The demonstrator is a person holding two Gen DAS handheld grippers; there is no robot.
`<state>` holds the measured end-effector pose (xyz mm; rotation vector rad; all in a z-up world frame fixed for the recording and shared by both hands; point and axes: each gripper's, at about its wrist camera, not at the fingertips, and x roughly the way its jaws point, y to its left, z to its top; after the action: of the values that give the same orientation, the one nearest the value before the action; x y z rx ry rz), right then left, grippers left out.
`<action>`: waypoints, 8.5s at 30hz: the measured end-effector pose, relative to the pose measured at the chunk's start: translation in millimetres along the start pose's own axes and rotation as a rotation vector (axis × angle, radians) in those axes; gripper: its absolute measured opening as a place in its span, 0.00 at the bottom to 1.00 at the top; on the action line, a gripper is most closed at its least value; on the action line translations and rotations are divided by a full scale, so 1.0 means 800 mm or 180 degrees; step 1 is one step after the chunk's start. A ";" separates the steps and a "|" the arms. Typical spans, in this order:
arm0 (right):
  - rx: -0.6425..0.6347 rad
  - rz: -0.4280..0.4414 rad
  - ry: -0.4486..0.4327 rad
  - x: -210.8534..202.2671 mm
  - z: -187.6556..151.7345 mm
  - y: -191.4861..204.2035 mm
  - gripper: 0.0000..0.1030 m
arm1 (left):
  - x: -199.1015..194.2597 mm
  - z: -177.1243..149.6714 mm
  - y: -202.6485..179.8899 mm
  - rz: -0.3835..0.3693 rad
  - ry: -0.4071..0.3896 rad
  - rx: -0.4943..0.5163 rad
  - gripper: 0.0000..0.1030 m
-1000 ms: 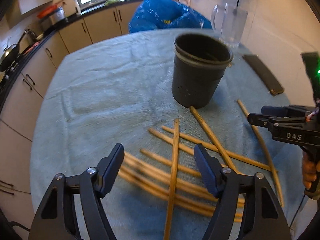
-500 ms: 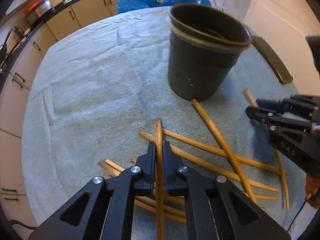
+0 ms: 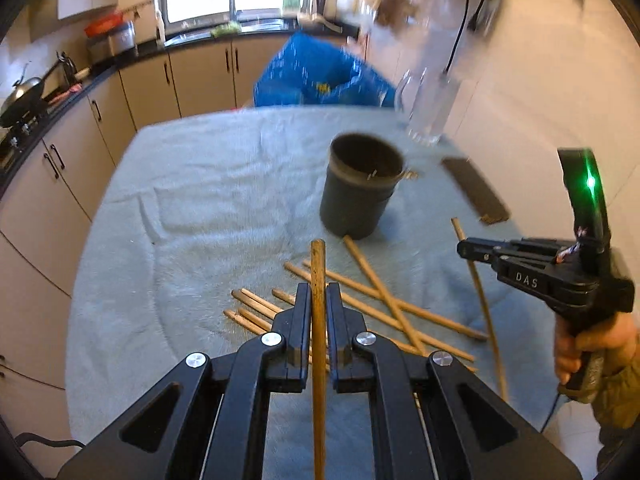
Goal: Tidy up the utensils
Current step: 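Carry the chopstick over the grey holder cup and release it inside, then lower the right gripper back to the chopsticks on the table, then grasp another wooden chopstick upright with the right gripper, then lift the chopstick over the grey holder cup and drop it in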
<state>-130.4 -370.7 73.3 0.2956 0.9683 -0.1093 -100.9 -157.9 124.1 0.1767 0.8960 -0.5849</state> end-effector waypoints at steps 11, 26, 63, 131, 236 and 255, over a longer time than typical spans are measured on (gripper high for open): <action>0.0000 0.0250 -0.0771 -0.112 -0.017 0.018 0.07 | -0.114 0.010 -0.038 -0.0181 -0.0939 0.0017 0.06; 0.0187 0.0485 -0.2026 -0.204 0.101 0.031 0.07 | -0.134 0.148 -0.013 -0.0200 -0.1737 -0.0491 0.06; 0.0398 0.0117 -0.1710 -0.099 0.098 0.008 0.62 | -0.049 0.115 0.039 0.0237 -0.1298 -0.0841 0.61; -0.1292 0.0738 0.0401 0.099 -0.063 0.213 0.40 | 0.058 -0.129 0.127 0.0714 0.0294 -0.0870 0.20; 0.0323 0.0355 -0.1916 -0.067 0.170 0.001 0.08 | 0.087 0.248 -0.007 0.0110 -0.1838 -0.0847 0.06; 0.0288 0.0370 -0.1835 -0.058 0.161 0.007 0.08 | 0.090 0.250 -0.018 0.0367 -0.1847 -0.0719 0.07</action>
<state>-52.9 -405.4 181.0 0.3764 0.3740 -0.1232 62.7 -275.9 193.9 -0.1426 0.3789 -0.3903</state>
